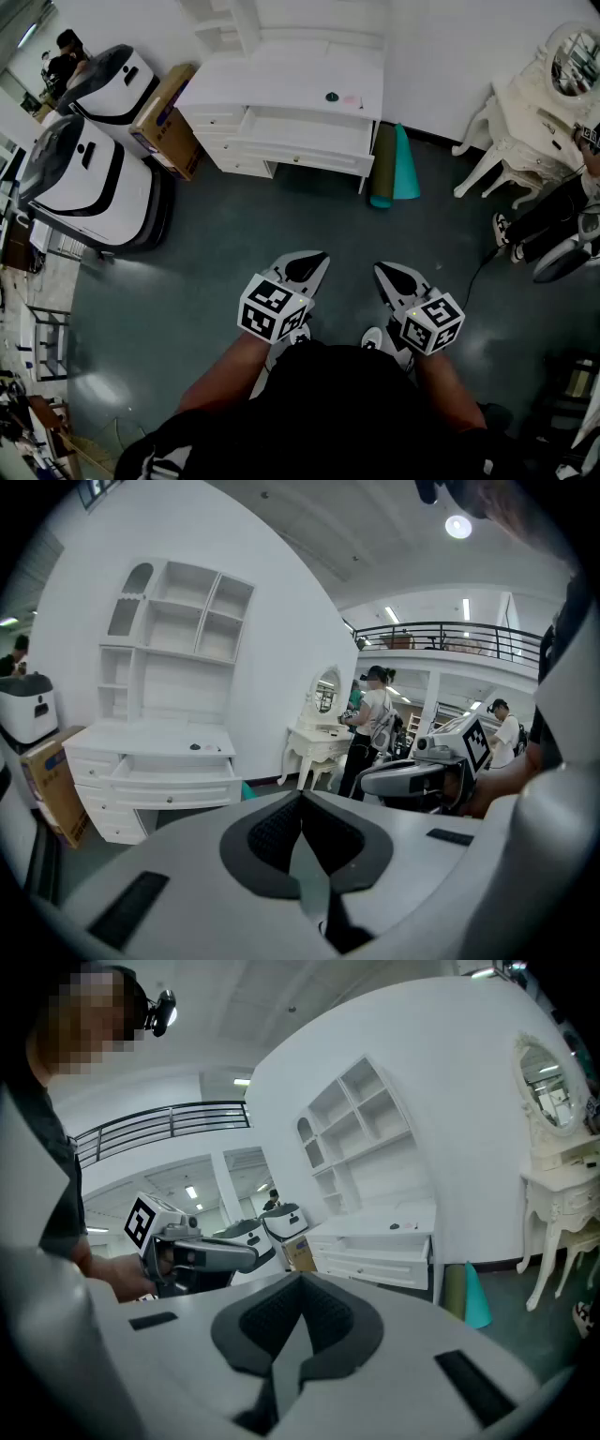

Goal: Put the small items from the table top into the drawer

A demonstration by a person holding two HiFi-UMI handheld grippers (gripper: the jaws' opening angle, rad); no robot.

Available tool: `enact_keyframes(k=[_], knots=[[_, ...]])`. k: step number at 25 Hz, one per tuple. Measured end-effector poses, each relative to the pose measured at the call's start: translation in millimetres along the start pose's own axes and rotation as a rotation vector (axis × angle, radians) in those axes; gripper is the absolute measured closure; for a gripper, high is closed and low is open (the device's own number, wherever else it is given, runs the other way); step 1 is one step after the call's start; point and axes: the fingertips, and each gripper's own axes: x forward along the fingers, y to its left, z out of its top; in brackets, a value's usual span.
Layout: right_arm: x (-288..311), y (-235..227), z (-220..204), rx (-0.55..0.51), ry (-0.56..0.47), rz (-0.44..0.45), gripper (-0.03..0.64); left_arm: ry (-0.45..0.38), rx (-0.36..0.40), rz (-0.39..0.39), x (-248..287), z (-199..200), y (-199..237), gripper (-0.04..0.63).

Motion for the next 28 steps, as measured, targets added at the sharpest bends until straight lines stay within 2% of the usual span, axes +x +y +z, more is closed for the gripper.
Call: enact_keyframes(k=[12,17,22,28], knots=[[-0.6,1.8,-3.7,-0.008,0.004,0.009,0.597,0.001,-0.001,-0.007,1.0,-2.5,-3.6,0.584],[-1.4,7.3,1.6,0.046,-0.032,0.041,0.595,0.004,-0.001,-0.015,0.4,-4.5,-6.9,0.584],[5.3,6.5,-9.4,0.064,-0.008,0.013,0.595,0.020,0.002,-0.017,0.1,-10.5,-7.9,0.584],[20.2,21.1,-19.3,0.067,0.029,0.043,0.595,0.020,-0.006,-0.027,-7.6,-16.1,2.6,0.584]])
